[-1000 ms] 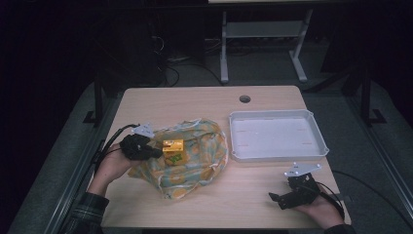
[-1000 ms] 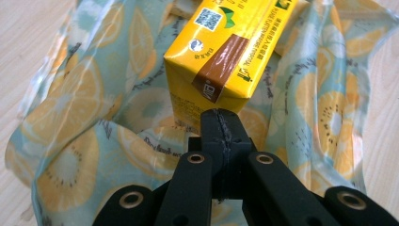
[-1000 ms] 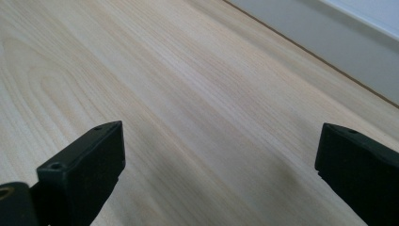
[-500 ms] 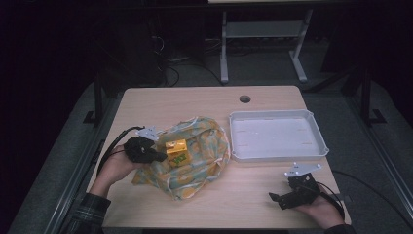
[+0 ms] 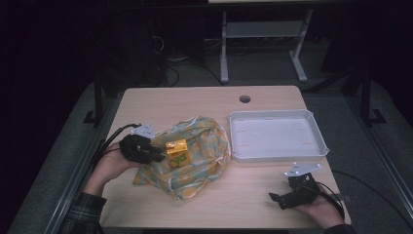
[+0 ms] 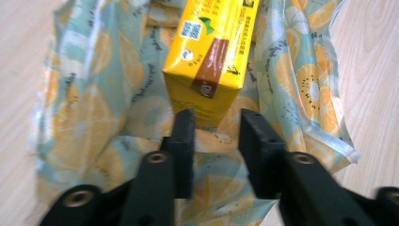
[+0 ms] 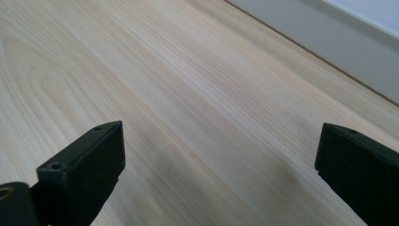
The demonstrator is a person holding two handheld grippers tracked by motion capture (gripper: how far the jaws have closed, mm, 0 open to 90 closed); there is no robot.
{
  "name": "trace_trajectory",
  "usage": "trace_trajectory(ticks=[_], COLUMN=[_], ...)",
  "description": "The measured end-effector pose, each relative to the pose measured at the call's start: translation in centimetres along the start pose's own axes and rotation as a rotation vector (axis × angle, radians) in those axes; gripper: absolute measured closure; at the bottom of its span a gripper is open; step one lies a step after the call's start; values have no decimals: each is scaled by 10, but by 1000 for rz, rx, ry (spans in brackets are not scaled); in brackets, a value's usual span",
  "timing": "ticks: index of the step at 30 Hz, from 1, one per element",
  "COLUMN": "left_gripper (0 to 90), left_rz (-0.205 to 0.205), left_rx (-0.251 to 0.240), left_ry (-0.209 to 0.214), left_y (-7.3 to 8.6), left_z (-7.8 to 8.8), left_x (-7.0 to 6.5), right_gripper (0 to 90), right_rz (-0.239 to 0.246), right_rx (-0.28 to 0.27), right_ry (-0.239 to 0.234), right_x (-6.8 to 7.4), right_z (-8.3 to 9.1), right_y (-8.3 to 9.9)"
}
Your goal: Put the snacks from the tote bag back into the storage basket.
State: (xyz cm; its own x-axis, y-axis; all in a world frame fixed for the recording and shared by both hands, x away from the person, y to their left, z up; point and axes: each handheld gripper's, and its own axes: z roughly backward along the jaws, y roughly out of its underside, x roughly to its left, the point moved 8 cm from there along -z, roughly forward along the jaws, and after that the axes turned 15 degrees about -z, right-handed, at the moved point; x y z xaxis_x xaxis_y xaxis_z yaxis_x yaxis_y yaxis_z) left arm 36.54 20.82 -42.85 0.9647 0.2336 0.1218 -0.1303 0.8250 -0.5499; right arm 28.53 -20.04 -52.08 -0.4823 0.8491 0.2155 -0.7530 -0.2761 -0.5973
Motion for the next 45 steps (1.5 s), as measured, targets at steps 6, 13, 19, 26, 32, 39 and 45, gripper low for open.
trace_trajectory(ticks=[6, 13, 19, 26, 32, 39, 45], left_gripper=[383, 296, 273, 264, 263, 265, 284], left_rz=[-56, -104, -125, -159, -168, -177, -166], left_rx=[47, 84, 118, 160, 190, 231, 256], left_ry=[19, 37, 71, 93, 100, 99, 105], left_y=[-16, -31, -45, -51, -54, -52, -50], left_z=[3, -2, -15, -28, -40, -54, -62], left_x=[3, 7, 9, 10, 11, 12, 12], right_gripper=[17, 17, 17, 17, 17, 17, 17], right_rz=[-2, 0, -2, -7, -6, 0, -6], right_rx=[1, -2, -1, 2, 2, 3, 3], right_ry=[-3, -6, -8, -10, -11, -13, -13], right_x=[0, 1, 1, 2, 2, 2, 2], right_z=[0, 0, 0, 0, 0, 0, 1], right_y=[0, 0, 0, 1, 1, 1, 2])
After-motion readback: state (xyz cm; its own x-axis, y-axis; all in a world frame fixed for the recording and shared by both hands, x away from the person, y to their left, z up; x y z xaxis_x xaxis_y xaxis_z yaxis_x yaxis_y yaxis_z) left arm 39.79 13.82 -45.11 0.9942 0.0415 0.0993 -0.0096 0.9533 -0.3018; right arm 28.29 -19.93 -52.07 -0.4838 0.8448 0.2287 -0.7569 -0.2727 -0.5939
